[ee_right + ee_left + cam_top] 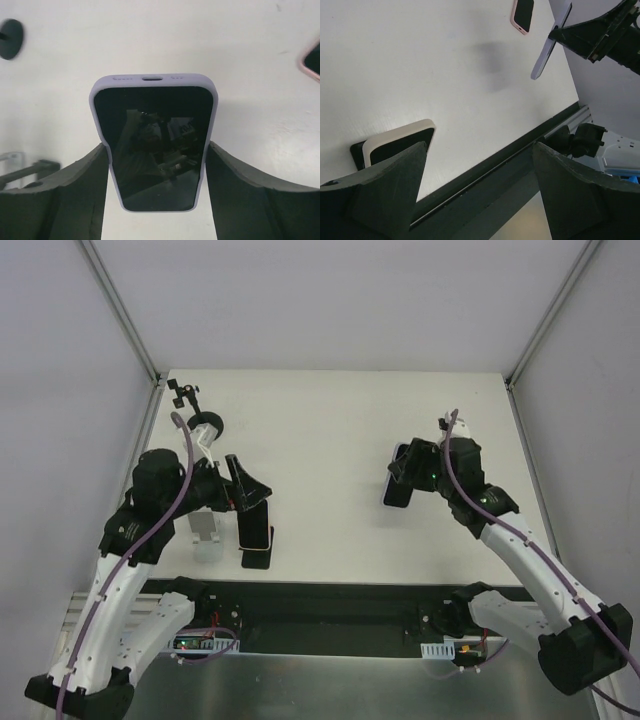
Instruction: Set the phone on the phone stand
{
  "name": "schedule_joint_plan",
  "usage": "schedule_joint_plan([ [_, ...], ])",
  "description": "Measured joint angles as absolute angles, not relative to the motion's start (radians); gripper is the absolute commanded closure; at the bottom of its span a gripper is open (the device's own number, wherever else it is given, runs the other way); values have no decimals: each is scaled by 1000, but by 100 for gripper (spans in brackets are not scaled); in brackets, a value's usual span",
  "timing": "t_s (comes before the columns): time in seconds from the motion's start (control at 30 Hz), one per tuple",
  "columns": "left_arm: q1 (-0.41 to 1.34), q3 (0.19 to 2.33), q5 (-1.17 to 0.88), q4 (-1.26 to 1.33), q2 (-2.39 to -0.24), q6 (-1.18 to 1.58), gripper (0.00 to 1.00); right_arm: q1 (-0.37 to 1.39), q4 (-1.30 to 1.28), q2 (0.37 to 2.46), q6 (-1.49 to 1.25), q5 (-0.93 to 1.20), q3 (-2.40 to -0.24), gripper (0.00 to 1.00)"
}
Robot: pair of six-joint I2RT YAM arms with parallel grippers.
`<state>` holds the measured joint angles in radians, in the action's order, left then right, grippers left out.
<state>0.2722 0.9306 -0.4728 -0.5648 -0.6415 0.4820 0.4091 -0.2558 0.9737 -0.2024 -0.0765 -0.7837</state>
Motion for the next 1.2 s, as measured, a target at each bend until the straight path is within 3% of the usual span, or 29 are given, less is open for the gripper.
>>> schedule_joint_plan([
  [0.27, 410, 962, -430, -519, -807, 539, 14, 574, -279, 1006, -664, -126, -917, 99],
  [0.47, 673, 1012, -259, -452, -933, 564, 12, 712, -349, 1017, -896, -195, -971, 99],
  [0.63, 813, 1037, -155, -369, -1006, 578, 18, 785, -384, 1028, -977, -254, -1013, 99],
  [0.93, 872, 1041, -116, -276, -1092, 605, 51, 874, -387, 1030, -1017, -287, -1039, 99],
  [1.03, 872, 1041, -125, -255, -1099, 619, 77, 894, -385, 1027, -1021, -288, -1037, 99],
  [1.07, 872, 1041, -134, -245, -1100, 622, 96, 899, -380, 1027, -1021, -290, -1037, 99],
  [1.1, 873, 1041, -148, -235, -1100, 626, 100, 902, -371, 1026, -1016, -290, -1034, 97],
  [1.13, 878, 1041, -163, -226, -1100, 625, 100, 904, -363, 1025, -1006, -290, -1032, 80],
  [1.2, 890, 1045, -186, -222, -1096, 620, 100, 900, -324, 1023, -969, -266, -1017, 56],
])
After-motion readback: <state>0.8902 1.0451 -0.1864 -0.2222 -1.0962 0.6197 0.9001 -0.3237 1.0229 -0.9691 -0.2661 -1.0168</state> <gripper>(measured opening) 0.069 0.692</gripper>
